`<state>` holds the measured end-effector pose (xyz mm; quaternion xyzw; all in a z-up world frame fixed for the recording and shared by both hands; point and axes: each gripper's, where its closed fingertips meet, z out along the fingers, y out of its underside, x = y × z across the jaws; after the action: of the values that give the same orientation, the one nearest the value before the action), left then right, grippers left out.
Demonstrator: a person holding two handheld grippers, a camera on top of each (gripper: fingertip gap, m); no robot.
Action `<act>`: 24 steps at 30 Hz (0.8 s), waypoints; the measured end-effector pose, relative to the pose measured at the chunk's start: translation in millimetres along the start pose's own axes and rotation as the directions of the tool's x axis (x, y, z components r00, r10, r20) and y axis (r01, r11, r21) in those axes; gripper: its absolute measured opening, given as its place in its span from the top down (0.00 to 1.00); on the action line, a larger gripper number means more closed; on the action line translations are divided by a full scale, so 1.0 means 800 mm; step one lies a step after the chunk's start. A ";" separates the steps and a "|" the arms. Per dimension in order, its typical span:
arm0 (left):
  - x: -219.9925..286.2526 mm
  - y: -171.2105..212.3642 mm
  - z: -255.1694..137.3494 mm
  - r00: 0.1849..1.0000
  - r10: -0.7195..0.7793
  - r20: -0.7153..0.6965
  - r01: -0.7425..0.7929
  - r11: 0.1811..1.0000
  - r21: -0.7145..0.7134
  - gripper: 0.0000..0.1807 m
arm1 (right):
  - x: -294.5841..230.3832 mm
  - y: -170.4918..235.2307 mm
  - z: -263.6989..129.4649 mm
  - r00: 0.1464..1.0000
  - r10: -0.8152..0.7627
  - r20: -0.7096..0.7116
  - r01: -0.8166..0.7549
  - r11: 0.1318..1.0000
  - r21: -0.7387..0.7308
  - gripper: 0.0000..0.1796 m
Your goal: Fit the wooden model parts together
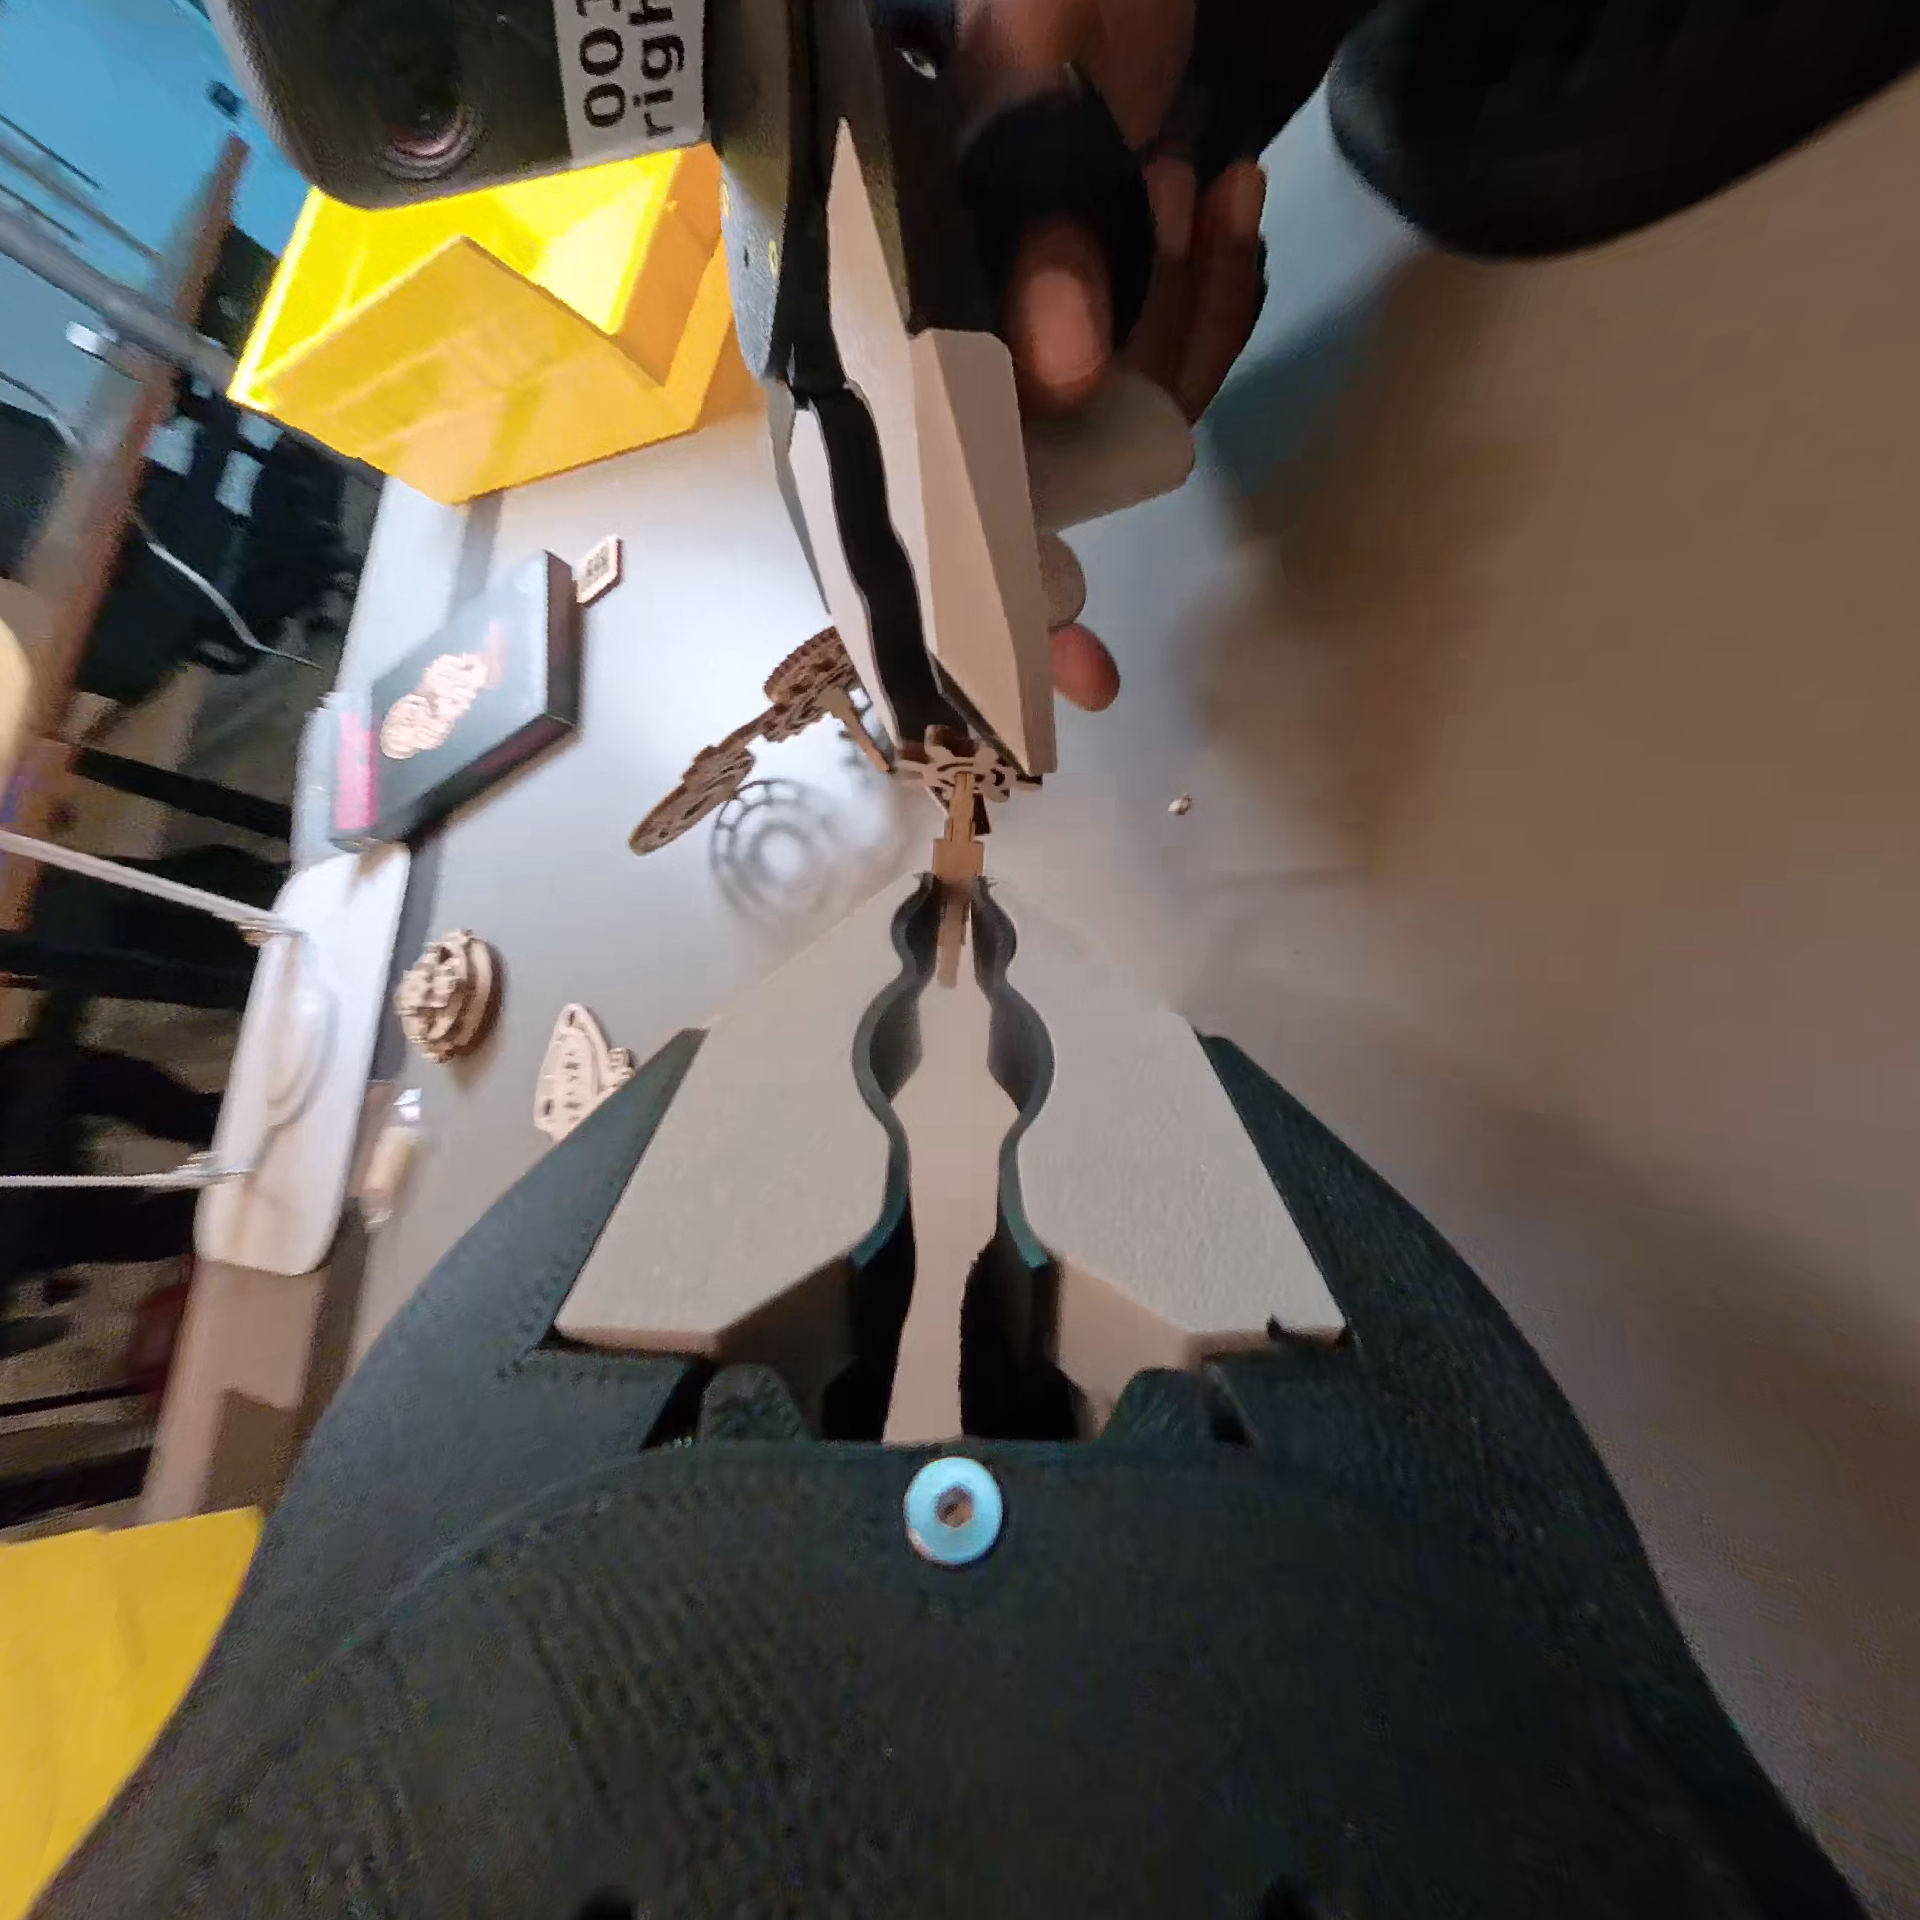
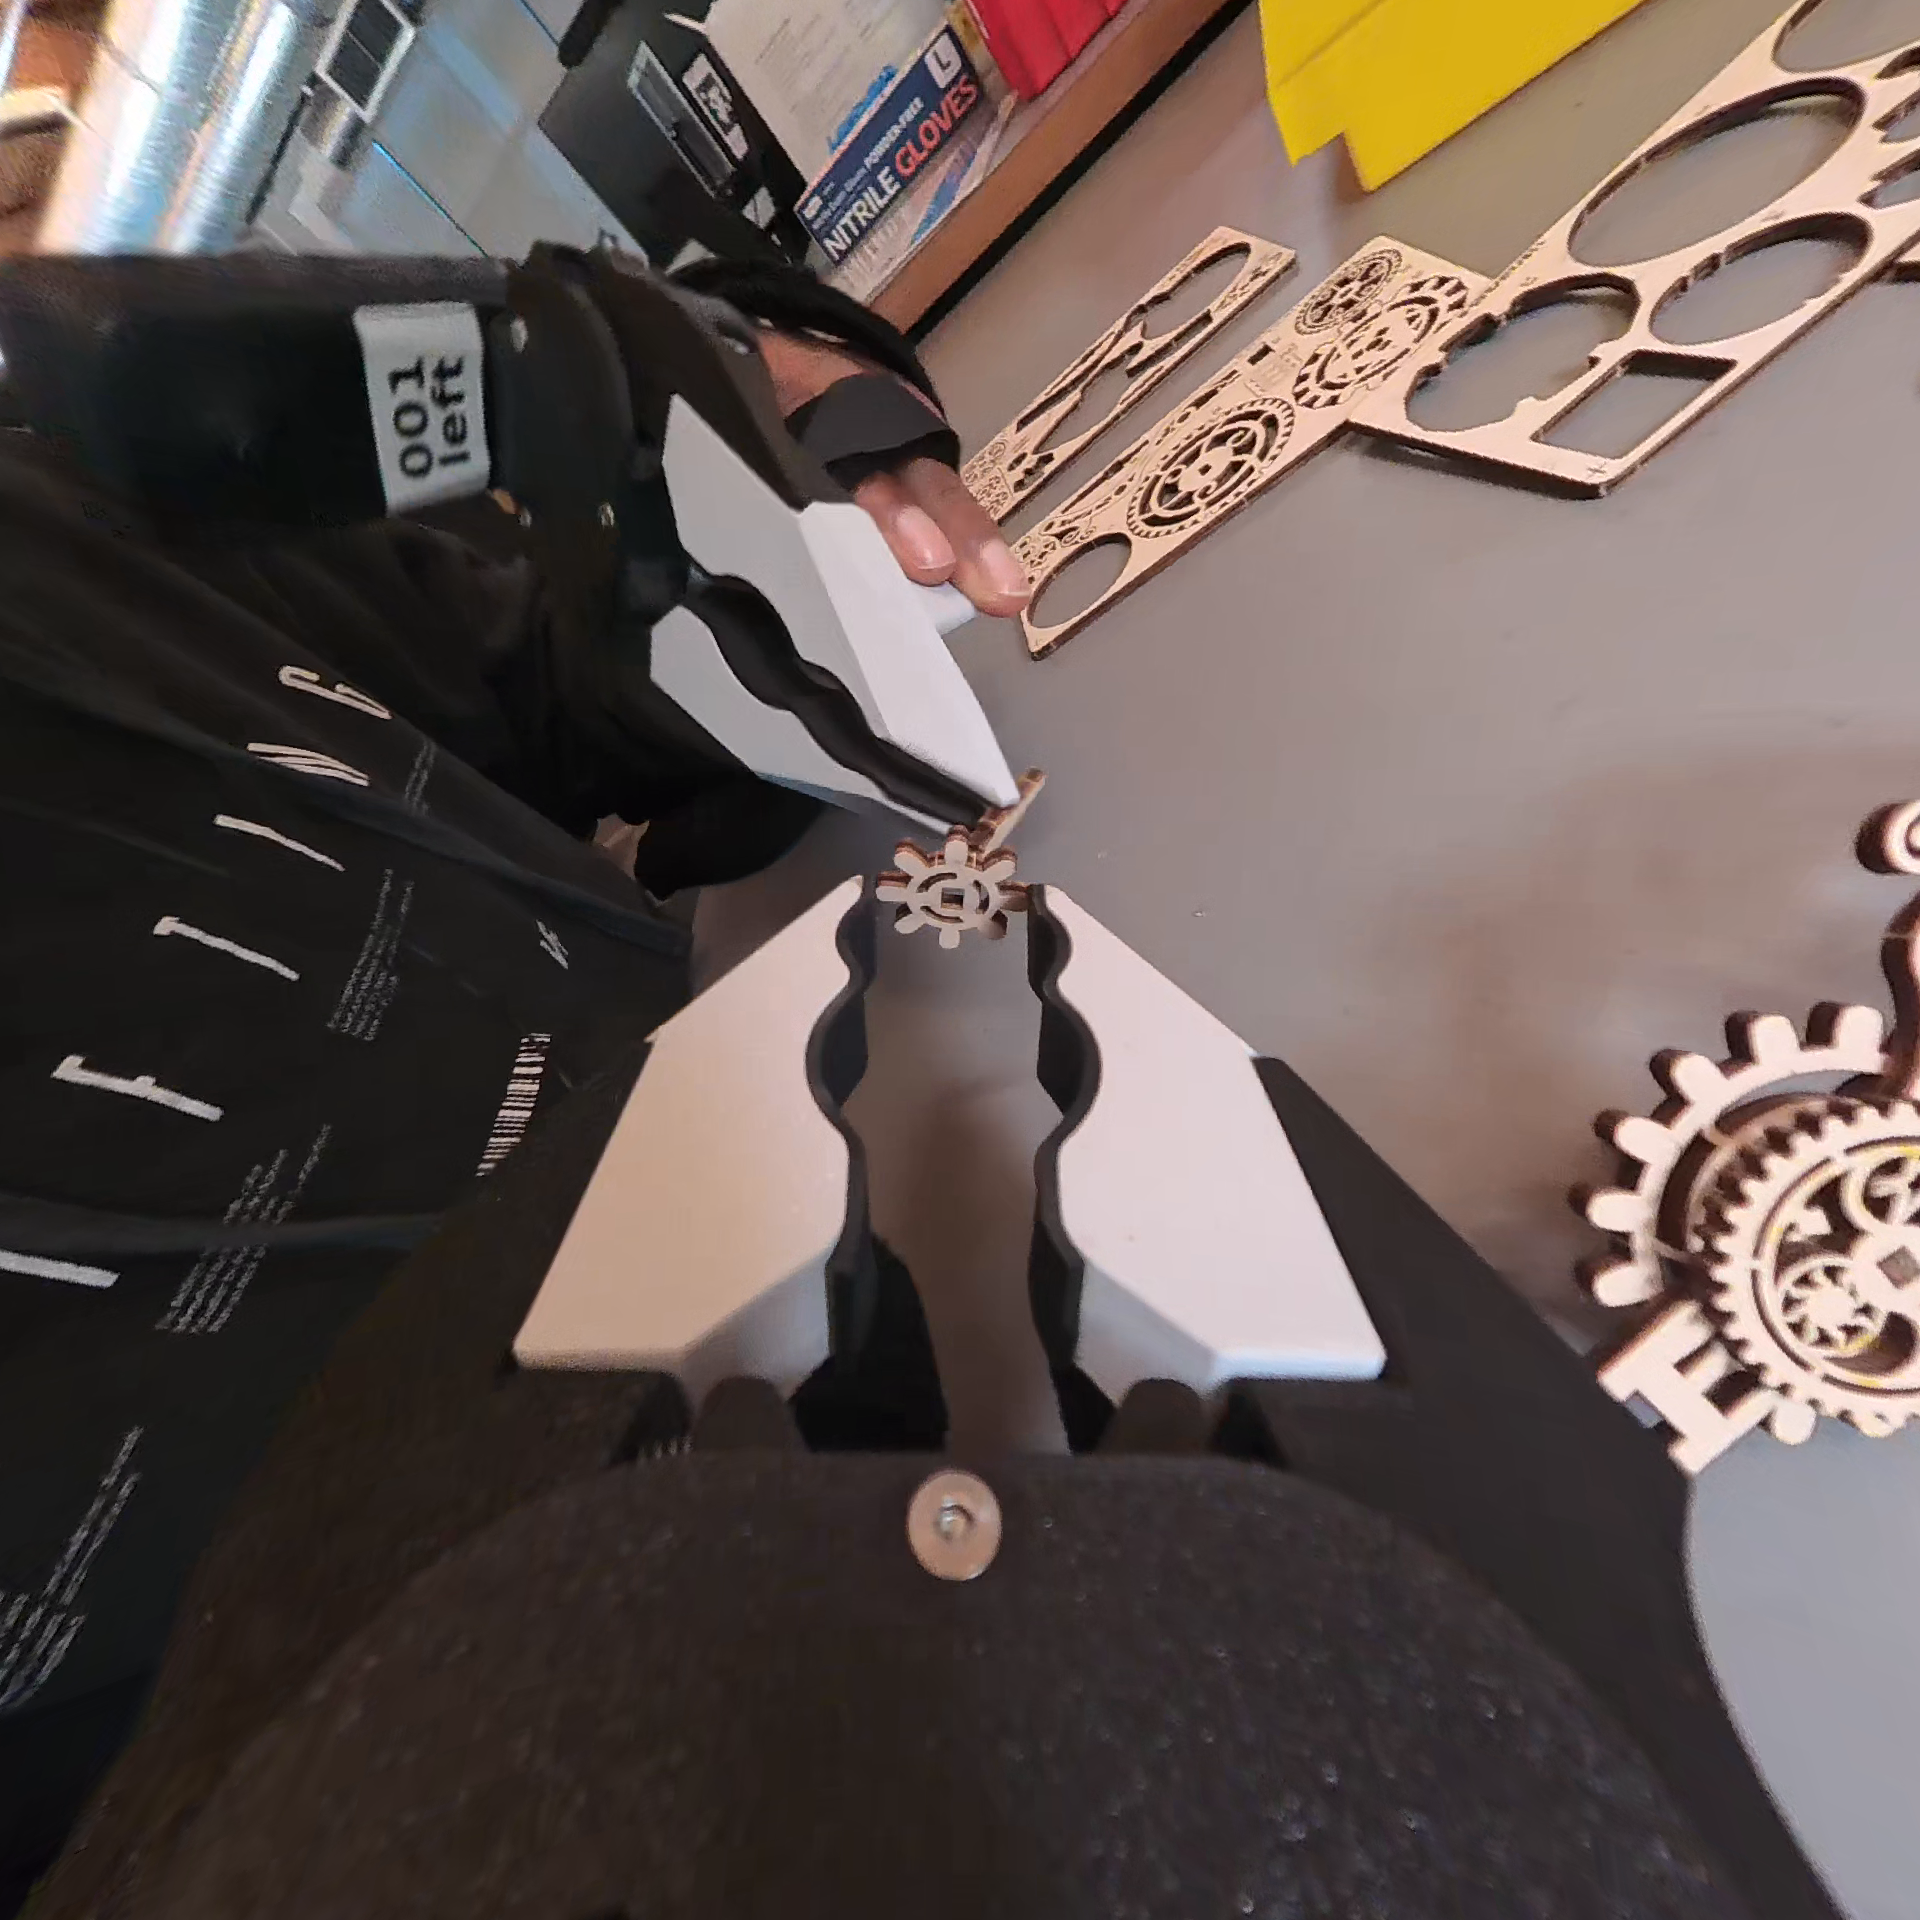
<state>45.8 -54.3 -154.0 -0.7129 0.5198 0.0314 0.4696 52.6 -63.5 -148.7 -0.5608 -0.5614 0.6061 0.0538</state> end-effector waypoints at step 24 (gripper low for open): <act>-0.023 0.005 0.006 0.964 0.164 0.208 -0.162 0.986 -0.028 0.98 | 0.023 -0.015 -0.007 0.935 -0.146 -0.324 0.152 0.988 -0.007 0.85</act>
<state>36.5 -38.0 -149.2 -0.6632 0.5242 0.1475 0.5135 42.9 -42.6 -149.6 -0.6080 -0.5804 0.5051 0.1959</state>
